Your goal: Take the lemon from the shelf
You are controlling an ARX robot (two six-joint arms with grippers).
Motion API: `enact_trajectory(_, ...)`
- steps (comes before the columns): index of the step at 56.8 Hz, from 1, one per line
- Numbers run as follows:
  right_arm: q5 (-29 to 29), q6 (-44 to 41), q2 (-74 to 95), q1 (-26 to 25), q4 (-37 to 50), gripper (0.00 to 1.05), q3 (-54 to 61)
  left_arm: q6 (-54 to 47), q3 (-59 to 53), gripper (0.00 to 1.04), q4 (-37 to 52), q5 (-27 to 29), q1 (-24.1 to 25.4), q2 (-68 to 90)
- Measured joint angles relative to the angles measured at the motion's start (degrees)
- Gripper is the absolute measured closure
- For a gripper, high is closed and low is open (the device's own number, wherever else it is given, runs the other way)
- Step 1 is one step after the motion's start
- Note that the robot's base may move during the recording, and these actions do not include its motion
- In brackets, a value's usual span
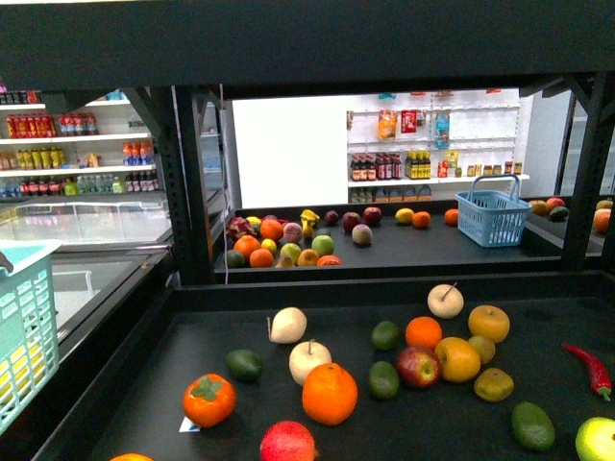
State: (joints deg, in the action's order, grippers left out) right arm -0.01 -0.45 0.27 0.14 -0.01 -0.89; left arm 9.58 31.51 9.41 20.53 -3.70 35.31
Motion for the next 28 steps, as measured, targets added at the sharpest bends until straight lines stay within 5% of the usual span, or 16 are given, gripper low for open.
enact_trajectory(8, 0.0, 0.0, 0.0, 0.0, 0.0, 0.07, 0.0, -7.3, -3.1, 0.08, 0.4, 16.8, -17.3, -8.7)
enact_trajectory(13, 0.0, 0.0, 0.0, 0.0, 0.0, 0.07, 0.0, -8.3, -3.4, 0.24, -11.5, 9.6, -24.8, -13.5)
enact_trajectory(28, 0.0, 0.0, 0.0, 0.0, 0.0, 0.07, 0.0, -8.9, -16.7, 0.72, -11.4, 0.7, -18.5, -21.7)
